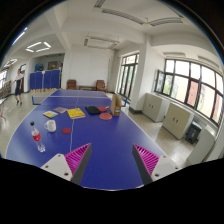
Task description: Pour water
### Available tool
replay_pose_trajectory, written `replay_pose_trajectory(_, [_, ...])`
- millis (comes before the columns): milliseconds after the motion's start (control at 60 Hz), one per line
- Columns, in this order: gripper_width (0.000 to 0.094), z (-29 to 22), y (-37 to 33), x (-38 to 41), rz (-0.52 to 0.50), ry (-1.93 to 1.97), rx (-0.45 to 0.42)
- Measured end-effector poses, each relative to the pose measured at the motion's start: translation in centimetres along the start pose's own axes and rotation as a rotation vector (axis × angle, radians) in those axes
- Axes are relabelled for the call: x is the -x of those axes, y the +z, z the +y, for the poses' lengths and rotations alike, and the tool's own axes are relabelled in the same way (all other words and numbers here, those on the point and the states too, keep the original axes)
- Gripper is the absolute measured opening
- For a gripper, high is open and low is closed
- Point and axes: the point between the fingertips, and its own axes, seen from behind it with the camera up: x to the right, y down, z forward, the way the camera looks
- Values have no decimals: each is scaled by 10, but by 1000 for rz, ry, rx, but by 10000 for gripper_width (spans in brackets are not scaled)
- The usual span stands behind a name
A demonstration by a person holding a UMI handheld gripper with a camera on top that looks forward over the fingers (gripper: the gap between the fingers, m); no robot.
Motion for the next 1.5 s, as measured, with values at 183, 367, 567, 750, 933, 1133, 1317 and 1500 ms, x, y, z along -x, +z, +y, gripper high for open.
replay_pose_trajectory(183, [850, 52, 20, 18, -10, 26, 27])
replay_pose_trajectory(367, [843, 150, 30, 82, -83, -54, 125])
replay_pose_trajectory(567, [849, 224, 3, 217, -186, 14, 217])
replay_pose_trajectory(750, [850, 188, 57, 373, -319, 80, 138])
replay_pose_trajectory(933, [852, 118, 149, 482, -381, 65, -5])
replay_pose_trajectory(1133, [786, 92, 227, 518, -326, 34, -76])
replay_pose_trajectory(1317, [511, 89, 256, 527, -311, 31, -124])
replay_pose_trajectory(1500, [320, 85, 250, 527, -302, 39, -156])
